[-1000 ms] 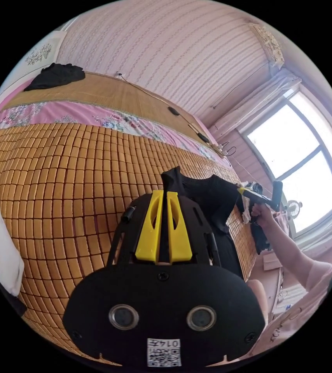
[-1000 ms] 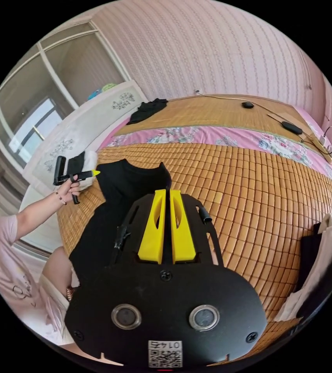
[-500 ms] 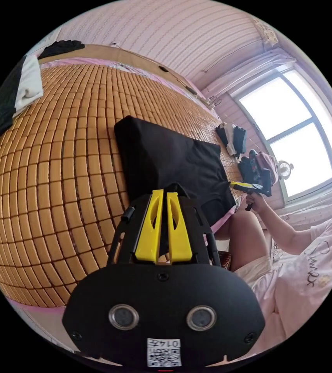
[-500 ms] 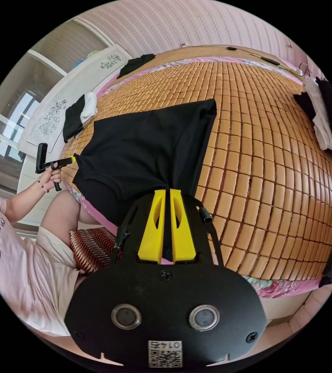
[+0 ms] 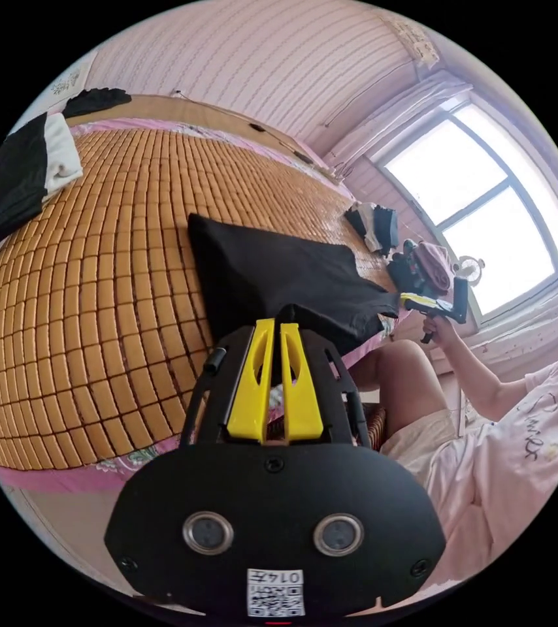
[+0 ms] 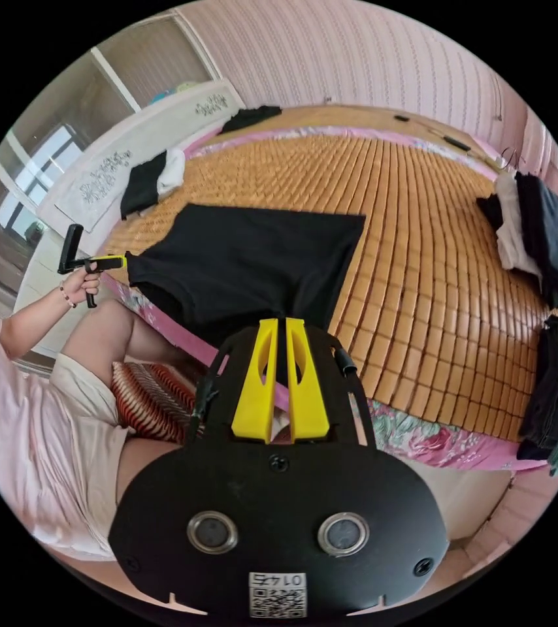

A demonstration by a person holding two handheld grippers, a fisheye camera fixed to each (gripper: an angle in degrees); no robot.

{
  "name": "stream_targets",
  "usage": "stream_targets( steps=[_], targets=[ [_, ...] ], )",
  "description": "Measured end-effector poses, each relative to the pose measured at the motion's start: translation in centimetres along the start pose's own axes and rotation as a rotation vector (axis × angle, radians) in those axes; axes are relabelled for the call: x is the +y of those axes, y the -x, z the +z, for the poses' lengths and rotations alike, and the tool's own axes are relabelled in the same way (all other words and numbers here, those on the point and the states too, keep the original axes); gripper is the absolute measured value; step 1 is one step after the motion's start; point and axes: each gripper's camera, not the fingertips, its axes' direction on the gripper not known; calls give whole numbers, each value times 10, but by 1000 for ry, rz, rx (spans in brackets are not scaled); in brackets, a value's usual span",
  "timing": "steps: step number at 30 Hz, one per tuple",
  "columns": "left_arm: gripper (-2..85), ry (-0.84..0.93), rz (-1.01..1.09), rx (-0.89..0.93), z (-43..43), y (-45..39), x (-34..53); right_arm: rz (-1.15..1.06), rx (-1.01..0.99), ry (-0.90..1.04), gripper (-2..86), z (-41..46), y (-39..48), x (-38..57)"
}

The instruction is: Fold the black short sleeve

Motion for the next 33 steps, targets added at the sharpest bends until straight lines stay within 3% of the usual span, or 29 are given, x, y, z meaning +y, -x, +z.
stream_targets(
  steps=[4,8,14,19,22,28,31,33],
  targets=[
    [11,164,-101,-107,45,4,38,45,118,186,15,21,21,-3],
    [19,113,-88,-170,32,-15,56,-24,167,128,4,-5,61,-6],
    [34,99,71,-224,39,-79,67,-121,237,104,-3,9,119,-53],
    [66,140,165,-157,115,-139,57,-32,326,118,-4,29,127,-83],
    [57,182,214,-170,155,-162,53,-13,302,294,-4,53,120,-89],
    [31,211,408,-355,190,-205,78,43,320,260,-4,39,129,-104],
    [29,206,460,-381,188,-225,88,84,255,52,-3,12,148,-130],
    [23,159,475,-353,181,-239,92,-9,181,33,-3,19,170,-162]
  ],
)
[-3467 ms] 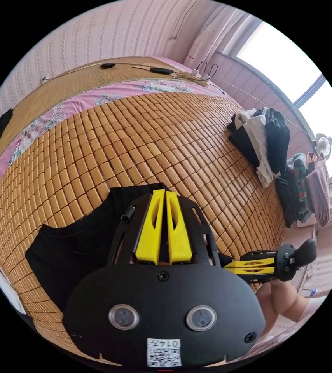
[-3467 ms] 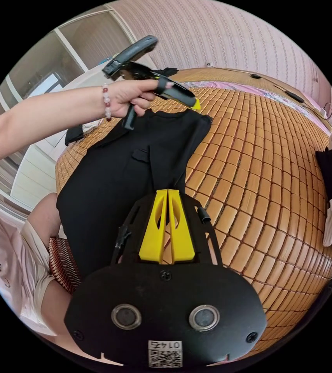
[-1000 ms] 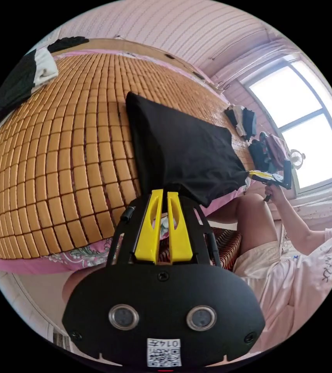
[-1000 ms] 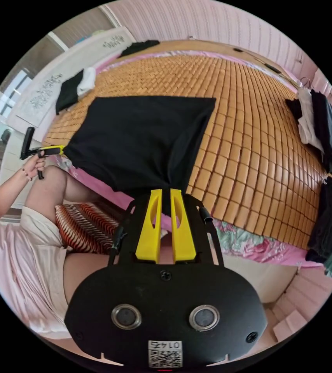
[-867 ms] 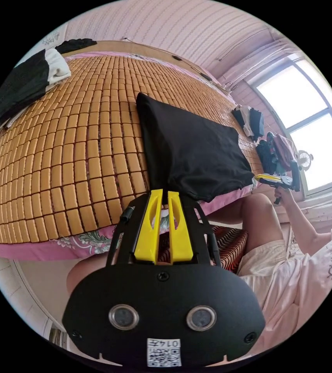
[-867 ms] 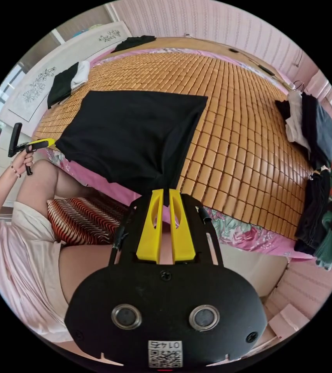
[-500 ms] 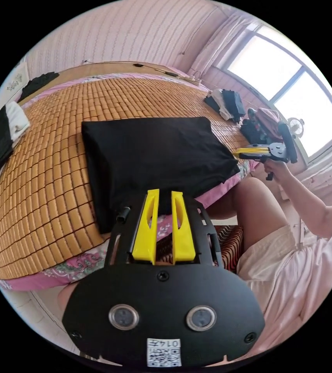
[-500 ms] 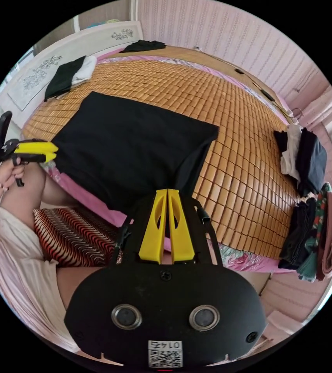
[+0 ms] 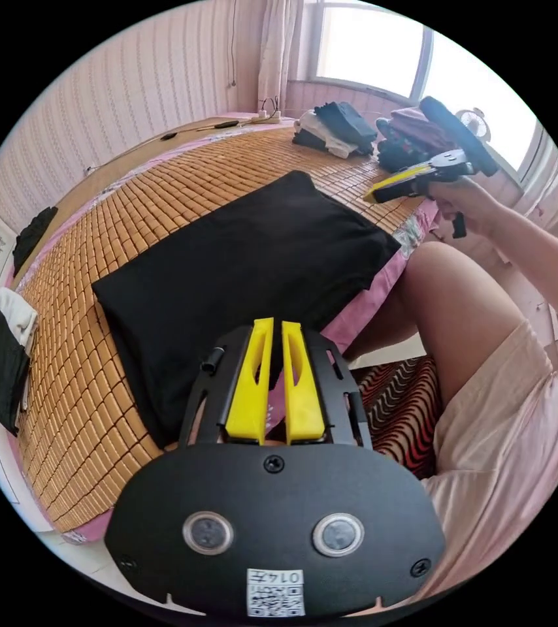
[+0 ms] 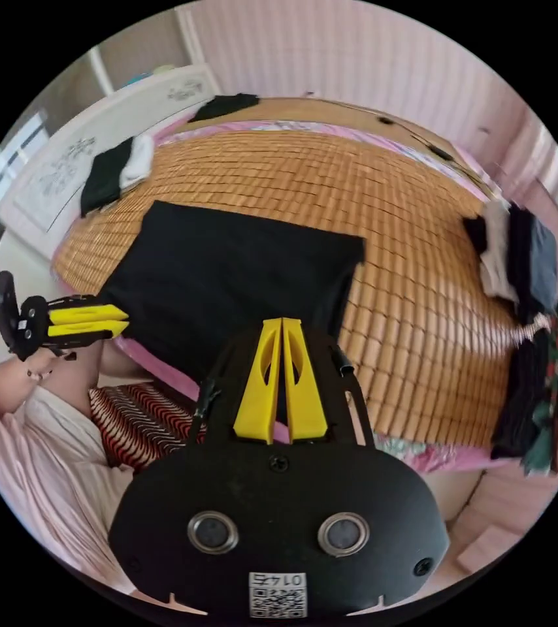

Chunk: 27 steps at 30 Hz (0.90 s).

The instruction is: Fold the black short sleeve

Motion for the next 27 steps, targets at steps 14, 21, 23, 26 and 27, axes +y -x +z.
stream_targets(
  steps=[14,21,23,26,27],
  targets=[
    [-9,-47,45,35,55,-62,-17,-316,40,334,-6,110,101,-195],
    [-10,-111,11,78,60,-70,-5,-341,122,376,-5,137,98,-244],
    [-10,-115,6,88,61,-72,-3,-407,126,474,-5,146,97,-258],
    [-10,-103,37,73,62,-78,-4,-440,128,562,-5,155,93,-274],
    [-10,-106,42,69,63,-81,-3,-427,129,557,-5,158,90,-275]
  ],
)
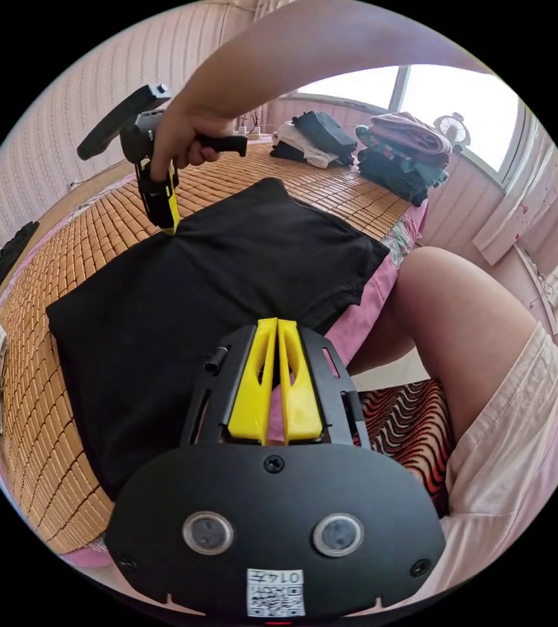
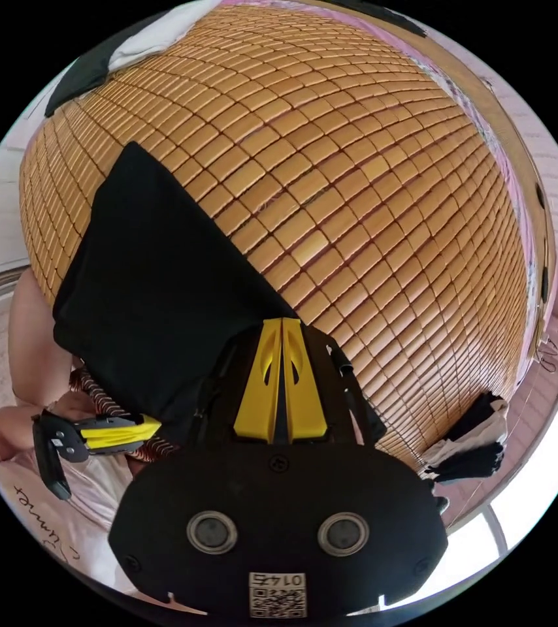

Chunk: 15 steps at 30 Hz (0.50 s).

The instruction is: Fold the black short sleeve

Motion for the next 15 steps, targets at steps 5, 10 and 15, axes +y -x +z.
stream_targets(
  steps=[5,10,15],
  targets=[
    [-7,-27,-40,5,2,-4,5,47,-38,-52,-4,27,-18,18],
    [20,-90,-8,2,-20,-14,-6,293,-282,-451,-2,26,-61,145],
    [68,-204,4,89,-34,-22,-8,478,-308,-408,14,100,-70,302]
  ],
)
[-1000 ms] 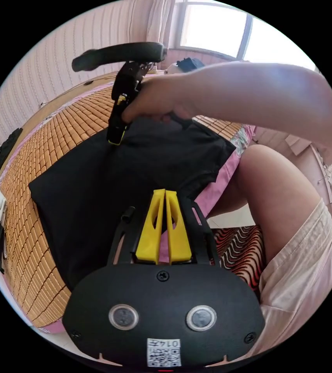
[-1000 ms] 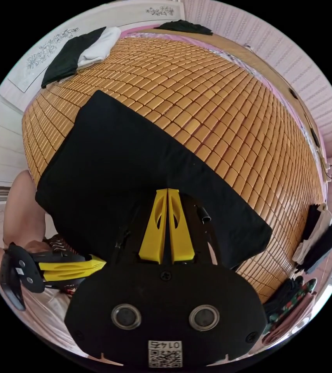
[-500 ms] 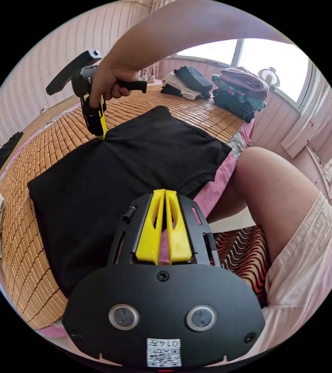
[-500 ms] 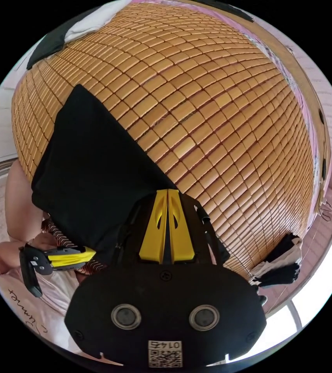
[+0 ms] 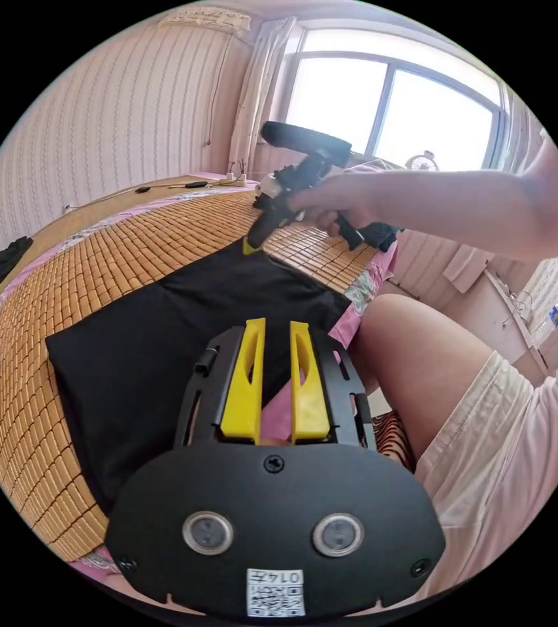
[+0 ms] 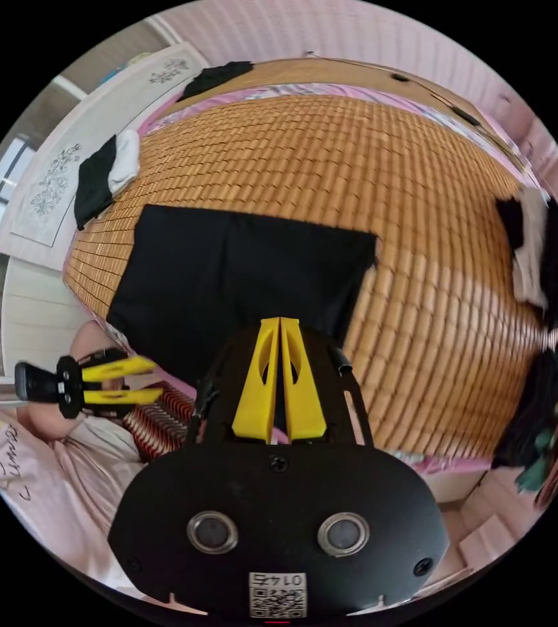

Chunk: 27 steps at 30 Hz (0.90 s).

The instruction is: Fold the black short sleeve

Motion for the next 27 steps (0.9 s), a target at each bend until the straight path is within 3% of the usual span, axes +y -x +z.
stream_targets(
  steps=[7,16,20,24,27],
  targets=[
    [99,76,128,111,48,-43,-22,144,-91,146,68,42,-81,133],
    [141,140,177,139,85,-60,-62,167,-231,75,42,85,-149,180],
    [143,207,248,105,106,-72,-70,160,-416,-41,28,78,-172,209],
    [109,241,271,86,120,-81,-79,138,-487,-118,28,73,-181,233],
    [36,292,127,88,121,-68,-85,122,-495,-226,38,74,-188,256]
  ],
)
